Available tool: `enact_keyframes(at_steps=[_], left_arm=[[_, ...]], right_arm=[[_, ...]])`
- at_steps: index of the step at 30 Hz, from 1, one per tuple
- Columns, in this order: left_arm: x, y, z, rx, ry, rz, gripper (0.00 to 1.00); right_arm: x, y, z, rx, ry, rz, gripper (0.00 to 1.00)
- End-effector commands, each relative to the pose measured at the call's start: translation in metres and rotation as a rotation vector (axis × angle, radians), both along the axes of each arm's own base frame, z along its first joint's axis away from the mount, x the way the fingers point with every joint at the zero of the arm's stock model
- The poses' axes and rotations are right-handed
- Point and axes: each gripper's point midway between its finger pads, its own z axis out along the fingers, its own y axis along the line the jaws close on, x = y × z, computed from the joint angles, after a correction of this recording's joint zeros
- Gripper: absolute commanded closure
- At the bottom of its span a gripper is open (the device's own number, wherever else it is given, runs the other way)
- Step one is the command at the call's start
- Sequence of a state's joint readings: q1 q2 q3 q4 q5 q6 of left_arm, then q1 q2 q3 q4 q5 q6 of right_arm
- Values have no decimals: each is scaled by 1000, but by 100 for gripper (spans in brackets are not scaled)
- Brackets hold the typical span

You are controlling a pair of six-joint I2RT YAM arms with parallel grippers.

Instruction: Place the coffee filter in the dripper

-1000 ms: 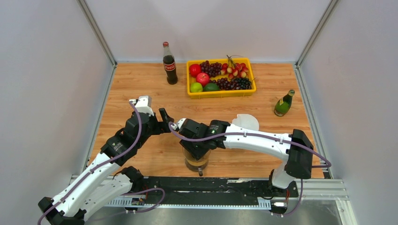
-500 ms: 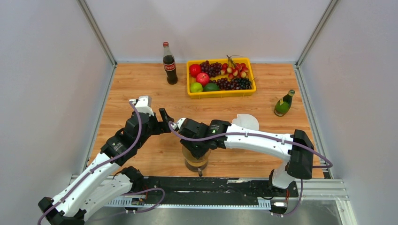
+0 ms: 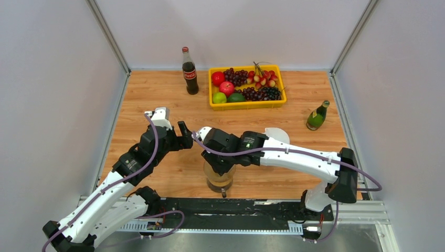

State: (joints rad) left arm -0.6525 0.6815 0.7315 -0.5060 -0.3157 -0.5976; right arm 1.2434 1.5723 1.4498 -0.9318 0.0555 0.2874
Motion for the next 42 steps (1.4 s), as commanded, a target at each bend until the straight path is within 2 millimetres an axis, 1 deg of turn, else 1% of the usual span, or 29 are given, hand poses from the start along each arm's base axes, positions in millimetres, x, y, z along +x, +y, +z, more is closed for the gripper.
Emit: enact_keyframes(at_steps=[1, 3, 6, 9, 11, 12, 13, 15, 17, 19, 21, 24, 27, 31, 32, 34, 35, 37, 40, 42], left_arm=[[1, -2, 9, -29, -22, -3, 0], [1, -3, 9, -32, -23, -7, 0], [1, -3, 11, -37, -26, -9, 0], [1, -3, 11, -38, -28, -9, 0], [1, -3, 12, -39, -28, -8, 0], [1, -3, 12, -41, -30, -8, 0], [1, -3, 12, -41, -31, -8, 0], [2, -4, 13, -44, -35, -8, 0], [3, -4, 13, -44, -34, -5, 0], [4, -5, 12, -45, -34, -7, 0], [4, -6, 12, -46, -33, -6, 0], [6, -5, 10, -35, -31, 3, 0], [8, -4, 9, -29, -31, 13, 0], [11, -1, 7, -23, -28, 33, 0], [12, 1, 5, -20, -27, 44, 0], [14, 4, 3, -19, -27, 66, 0], [16, 5, 3, -20, -27, 75, 0], [17, 10, 2, -18, -28, 99, 0], [20, 19, -1, -13, -33, 150, 0], [22, 26, -2, -18, -35, 181, 0]], right_arm=[[2, 1, 51, 120, -62, -9, 68], [6, -1, 68, 153, -99, -14, 68], [21, -10, 95, 195, -195, -62, 64], [44, -26, 118, 224, -281, -155, 54], [63, -40, 133, 248, -322, -223, 42], [73, -50, 144, 268, -349, -270, 35], [84, -60, 152, 283, -375, -321, 29], [105, -77, 166, 328, -408, -396, 15], [132, -105, 177, 360, -457, -502, 2], [161, -147, 186, 371, -535, -654, 0], [181, -185, 190, 391, -593, -785, 0], [200, -236, 183, 400, -613, -928, 0], [214, -283, 166, 396, -580, -1048, 0], [222, -339, 141, 383, -550, -1211, 0], [223, -351, 135, 388, -543, -1259, 0], [220, -385, 121, 386, -530, -1385, 0], [216, -397, 110, 381, -516, -1434, 0], [208, -419, 95, 382, -504, -1521, 0], [195, -441, 79, 364, -521, -1616, 0], [188, -447, 75, 341, -553, -1649, 0]])
